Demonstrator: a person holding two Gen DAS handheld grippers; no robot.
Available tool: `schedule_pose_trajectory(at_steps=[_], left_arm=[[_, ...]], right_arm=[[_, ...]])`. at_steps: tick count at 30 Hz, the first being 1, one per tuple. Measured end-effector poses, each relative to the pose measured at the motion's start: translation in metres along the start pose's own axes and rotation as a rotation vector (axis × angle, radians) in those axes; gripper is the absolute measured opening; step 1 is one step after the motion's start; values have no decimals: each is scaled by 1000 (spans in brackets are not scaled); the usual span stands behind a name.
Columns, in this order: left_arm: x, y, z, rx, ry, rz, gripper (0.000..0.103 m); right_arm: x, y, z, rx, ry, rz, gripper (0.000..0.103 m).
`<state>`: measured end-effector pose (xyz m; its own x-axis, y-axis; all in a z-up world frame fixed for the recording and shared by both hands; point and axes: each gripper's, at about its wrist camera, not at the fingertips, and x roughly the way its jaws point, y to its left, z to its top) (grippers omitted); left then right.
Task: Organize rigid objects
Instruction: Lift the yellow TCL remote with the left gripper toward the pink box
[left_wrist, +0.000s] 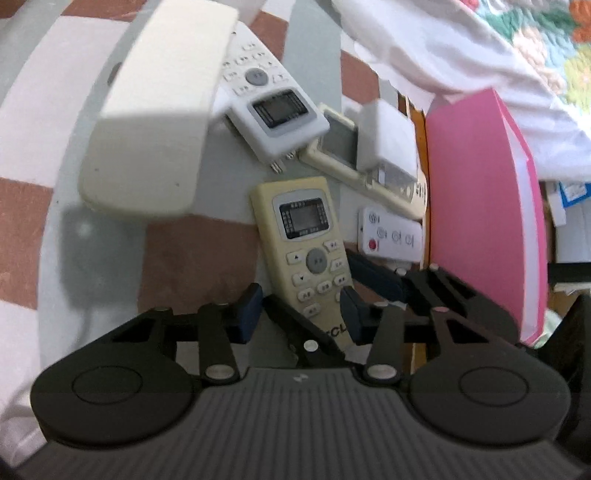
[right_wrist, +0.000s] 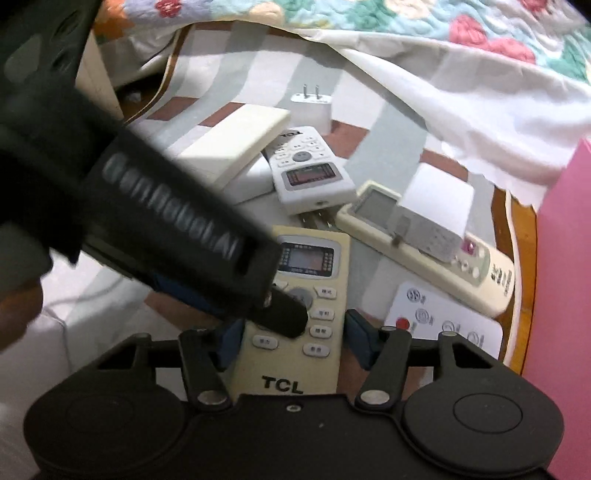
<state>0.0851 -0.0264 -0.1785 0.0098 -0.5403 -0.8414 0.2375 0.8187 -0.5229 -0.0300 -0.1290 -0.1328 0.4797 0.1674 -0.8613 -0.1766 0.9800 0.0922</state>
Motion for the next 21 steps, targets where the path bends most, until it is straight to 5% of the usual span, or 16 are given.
schedule_pose_trajectory(at_steps=[5, 13, 21], left_arm=[[1, -23, -5, 86, 37, 79, 38], [-28, -49, -9, 136, 44, 65, 39], [-61, -115, 3, 335, -1, 69, 39]], right_arm=[[-3, -5, 5, 35, 38, 14, 63], [-25, -17, 19, 69, 33, 21, 63], [-58, -36, 47, 26, -37, -36, 63]])
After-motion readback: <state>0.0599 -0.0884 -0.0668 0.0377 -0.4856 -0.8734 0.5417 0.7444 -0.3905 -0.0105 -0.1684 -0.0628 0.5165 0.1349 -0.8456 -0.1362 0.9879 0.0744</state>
